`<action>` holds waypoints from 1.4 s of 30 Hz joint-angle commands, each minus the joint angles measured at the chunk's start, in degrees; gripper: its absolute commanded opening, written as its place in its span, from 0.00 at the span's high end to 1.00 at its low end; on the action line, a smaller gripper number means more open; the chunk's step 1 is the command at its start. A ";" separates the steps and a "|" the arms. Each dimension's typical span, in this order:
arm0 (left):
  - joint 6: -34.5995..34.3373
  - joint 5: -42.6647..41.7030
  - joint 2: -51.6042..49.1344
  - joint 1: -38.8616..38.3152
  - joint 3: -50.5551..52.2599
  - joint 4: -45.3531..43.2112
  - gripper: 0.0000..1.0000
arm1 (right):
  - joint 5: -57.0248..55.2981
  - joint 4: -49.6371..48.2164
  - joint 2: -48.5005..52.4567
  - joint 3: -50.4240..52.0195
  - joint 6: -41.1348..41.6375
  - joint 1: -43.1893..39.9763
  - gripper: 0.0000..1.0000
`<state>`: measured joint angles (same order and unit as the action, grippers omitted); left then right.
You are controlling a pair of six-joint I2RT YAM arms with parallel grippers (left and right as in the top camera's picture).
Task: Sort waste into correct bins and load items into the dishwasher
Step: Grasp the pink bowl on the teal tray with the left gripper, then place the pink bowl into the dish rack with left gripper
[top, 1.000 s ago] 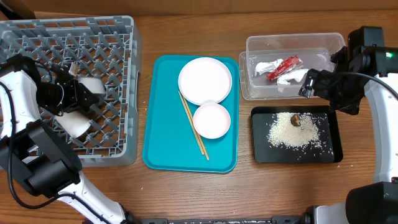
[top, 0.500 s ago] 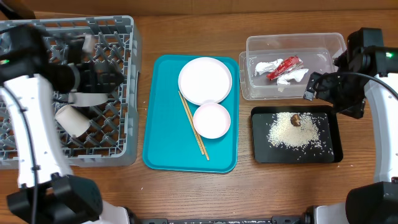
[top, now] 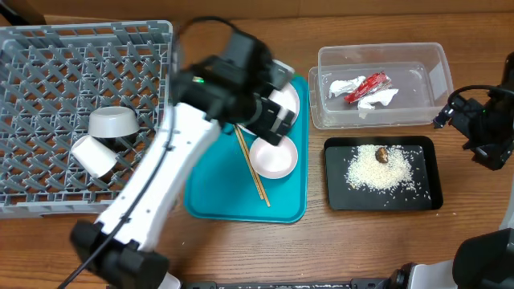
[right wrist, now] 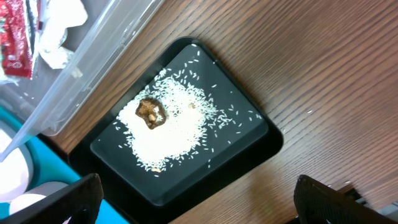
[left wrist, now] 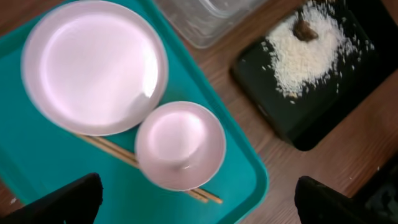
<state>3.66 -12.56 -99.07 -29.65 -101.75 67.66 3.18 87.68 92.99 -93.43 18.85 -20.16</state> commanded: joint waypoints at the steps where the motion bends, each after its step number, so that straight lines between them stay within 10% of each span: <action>1: -1.53 3.61 -6.49 -5.33 -1.05 -0.02 0.00 | 1.44 -0.17 -0.63 -0.44 0.46 0.11 0.00; 8: -1.55 9.16 -20.65 -12.28 -1.05 1.75 0.07 | 1.44 -0.33 -0.63 -0.44 0.46 0.11 0.00; 20: -1.57 9.73 -29.49 -12.55 -1.38 4.31 0.96 | 1.44 -0.31 -0.63 -0.44 0.46 0.11 0.00; 37: -4.07 9.46 -6.54 14.32 -14.45 4.94 0.96 | 1.44 -0.13 -0.63 -0.44 0.46 0.11 0.00; 42: 4.00 -5.90 -6.80 26.62 -14.43 4.35 0.96 | 1.44 -0.15 -0.63 -0.44 0.44 0.11 0.00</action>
<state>1.58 -6.55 -104.66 -7.60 -116.16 72.03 4.29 87.66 92.99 -93.43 19.09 -20.14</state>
